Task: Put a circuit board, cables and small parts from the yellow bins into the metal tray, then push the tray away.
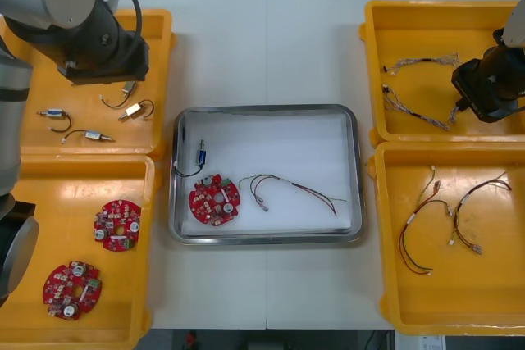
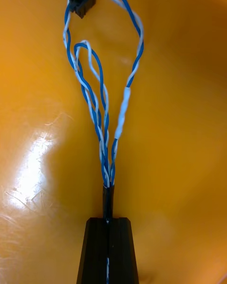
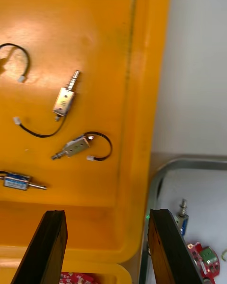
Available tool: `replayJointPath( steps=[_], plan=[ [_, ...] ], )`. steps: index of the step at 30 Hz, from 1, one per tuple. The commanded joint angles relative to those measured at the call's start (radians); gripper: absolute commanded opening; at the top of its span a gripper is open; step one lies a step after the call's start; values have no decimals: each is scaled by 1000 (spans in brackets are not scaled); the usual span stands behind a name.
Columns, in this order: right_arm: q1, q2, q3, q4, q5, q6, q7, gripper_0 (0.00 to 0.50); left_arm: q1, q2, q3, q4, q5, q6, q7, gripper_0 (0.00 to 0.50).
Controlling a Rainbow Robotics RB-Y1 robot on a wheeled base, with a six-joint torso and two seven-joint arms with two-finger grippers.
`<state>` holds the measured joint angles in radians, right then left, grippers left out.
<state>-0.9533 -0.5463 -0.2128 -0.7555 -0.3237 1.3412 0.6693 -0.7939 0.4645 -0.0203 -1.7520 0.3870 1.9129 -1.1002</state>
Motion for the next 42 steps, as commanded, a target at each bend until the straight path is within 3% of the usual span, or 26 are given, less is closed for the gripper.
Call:
replayJointPath(
  steps=[1,13,19,27,35,42],
  plan=[
    [-16,-24,-36,-91,18,93,-13,0,-87,40,83,80,-63,7,83,500],
    [-15,-38,-45,-380,26,421,33,0,-105,63,232,197,-115,7,108,500],
    [31,-37,-39,-582,14,579,156,0,-105,63,322,279,-131,0,128,500],
    [80,-47,32,-826,-12,579,305,0,-105,66,373,394,-155,-97,163,500],
    [126,-69,85,-1015,-150,579,523,0,-105,69,372,491,-189,-155,206,500],
    [128,-81,194,-1130,-198,579,722,0,-104,69,367,554,-204,-213,264,500]
  ],
)
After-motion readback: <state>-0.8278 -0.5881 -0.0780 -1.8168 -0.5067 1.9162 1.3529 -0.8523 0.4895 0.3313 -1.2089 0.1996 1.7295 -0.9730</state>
